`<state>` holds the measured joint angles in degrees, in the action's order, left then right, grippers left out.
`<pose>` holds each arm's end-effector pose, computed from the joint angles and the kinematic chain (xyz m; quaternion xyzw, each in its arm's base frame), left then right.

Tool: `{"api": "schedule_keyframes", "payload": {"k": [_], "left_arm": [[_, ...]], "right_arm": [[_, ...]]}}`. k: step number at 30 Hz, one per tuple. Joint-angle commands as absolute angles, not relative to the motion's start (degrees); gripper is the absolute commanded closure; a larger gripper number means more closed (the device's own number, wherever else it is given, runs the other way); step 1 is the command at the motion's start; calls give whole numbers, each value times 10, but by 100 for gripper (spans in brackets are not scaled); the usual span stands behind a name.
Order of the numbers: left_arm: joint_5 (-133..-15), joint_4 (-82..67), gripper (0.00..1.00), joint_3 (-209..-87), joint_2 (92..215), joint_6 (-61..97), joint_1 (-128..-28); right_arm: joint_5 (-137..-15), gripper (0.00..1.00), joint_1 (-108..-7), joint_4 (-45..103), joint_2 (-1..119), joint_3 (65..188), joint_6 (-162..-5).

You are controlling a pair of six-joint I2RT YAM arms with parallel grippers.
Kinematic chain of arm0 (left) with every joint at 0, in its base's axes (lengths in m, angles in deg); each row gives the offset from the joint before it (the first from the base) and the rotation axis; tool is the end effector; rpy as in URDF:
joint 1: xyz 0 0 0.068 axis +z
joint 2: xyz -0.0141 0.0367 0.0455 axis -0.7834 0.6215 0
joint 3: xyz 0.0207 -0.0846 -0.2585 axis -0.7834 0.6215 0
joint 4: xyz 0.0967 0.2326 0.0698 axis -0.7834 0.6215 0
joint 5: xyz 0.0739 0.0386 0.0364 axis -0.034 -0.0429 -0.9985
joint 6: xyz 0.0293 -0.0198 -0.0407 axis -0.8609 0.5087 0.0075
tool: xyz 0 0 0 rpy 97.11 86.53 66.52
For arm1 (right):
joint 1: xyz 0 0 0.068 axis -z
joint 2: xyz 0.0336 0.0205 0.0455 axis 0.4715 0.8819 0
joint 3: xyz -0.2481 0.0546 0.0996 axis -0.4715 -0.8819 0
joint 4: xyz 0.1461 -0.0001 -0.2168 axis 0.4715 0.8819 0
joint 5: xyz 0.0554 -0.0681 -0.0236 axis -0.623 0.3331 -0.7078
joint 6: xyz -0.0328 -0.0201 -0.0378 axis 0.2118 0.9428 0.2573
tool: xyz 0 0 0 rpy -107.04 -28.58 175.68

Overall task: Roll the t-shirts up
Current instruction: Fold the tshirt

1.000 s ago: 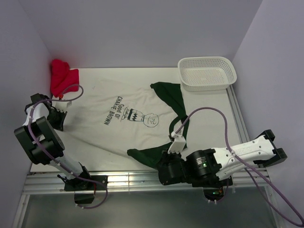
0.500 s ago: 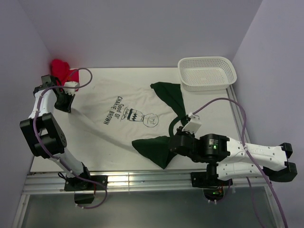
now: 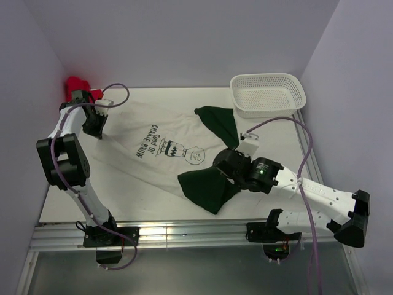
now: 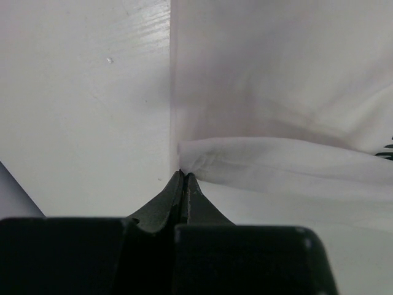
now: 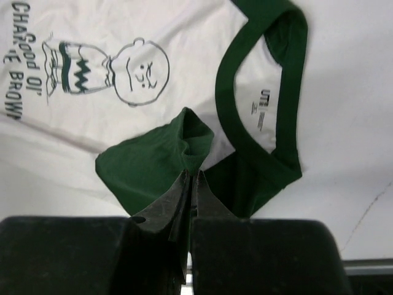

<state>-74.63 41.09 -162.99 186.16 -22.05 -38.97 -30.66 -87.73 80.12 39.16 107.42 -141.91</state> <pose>0.3847 0.0813 0.2326 0.1489 0.9672 0.0087 0.2056 0.1193 0.1598 0.2992 0.1367 0.9006 0.0947 0.4015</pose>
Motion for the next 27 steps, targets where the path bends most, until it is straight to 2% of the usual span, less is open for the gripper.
{"api": "schedule_keyframes", "payload": {"k": [1,13,21,27], "left_arm": [[-761,395,100,-1664,1865,-201,-394],[-794,392,100,-1718,1924,-180,-423],[-813,388,100,-1738,1957,-167,-437],[-819,370,100,-1700,1924,-185,-439]], "right_arm": [[-292,100,-846,754,391,1074,-1363],[-313,100,-770,706,448,1076,-1311],[-325,100,-752,683,465,1056,-1304],[-345,100,-770,681,429,1054,-1312]]}}
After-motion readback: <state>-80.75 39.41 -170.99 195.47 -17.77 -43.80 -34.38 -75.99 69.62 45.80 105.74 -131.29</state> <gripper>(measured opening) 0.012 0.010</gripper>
